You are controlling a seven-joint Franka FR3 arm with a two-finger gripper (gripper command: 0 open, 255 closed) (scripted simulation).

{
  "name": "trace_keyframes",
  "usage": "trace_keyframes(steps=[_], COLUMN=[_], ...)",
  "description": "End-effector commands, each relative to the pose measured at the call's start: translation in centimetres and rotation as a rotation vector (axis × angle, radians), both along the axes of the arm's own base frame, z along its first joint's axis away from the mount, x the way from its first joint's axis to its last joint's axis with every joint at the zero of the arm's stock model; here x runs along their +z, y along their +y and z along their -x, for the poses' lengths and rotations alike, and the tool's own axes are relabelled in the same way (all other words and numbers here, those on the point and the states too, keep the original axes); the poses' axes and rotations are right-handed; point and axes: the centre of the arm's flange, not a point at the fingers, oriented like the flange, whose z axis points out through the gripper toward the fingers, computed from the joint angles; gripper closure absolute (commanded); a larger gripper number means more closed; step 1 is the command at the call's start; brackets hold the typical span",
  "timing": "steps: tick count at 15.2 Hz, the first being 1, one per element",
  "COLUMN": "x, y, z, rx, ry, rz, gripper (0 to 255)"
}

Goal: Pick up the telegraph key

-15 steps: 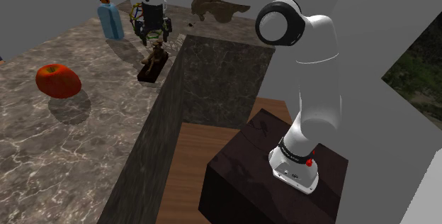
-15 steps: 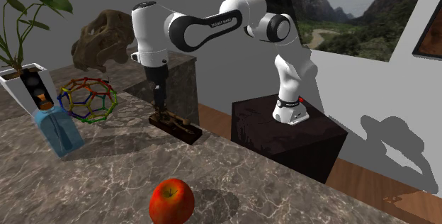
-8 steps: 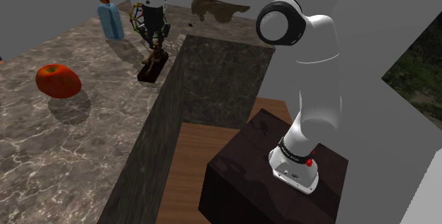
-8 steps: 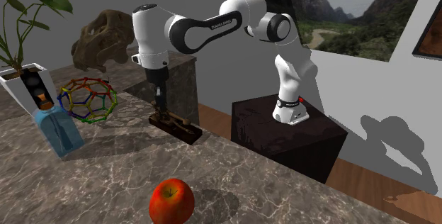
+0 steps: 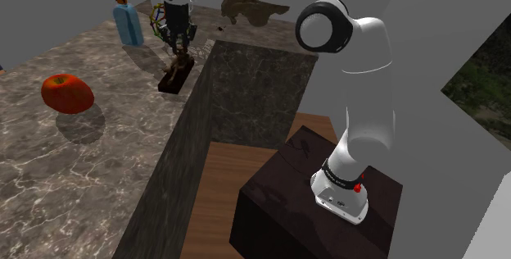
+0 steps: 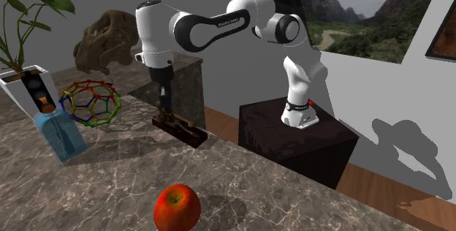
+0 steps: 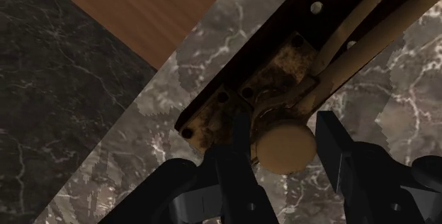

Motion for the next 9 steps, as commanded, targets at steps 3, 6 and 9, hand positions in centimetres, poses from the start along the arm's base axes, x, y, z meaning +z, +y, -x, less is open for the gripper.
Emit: trace_keyframes(steps=[3,6,9], x=[2.0,3.6,5.2], y=[0.0,0.0,0.0], z=[0.0,0.0,0.0], rx=[0.0,0.0,0.0], ry=[-0.001,-0.001,-0.001], rz=[0.0,0.0,0.0], gripper=[255,255,255])
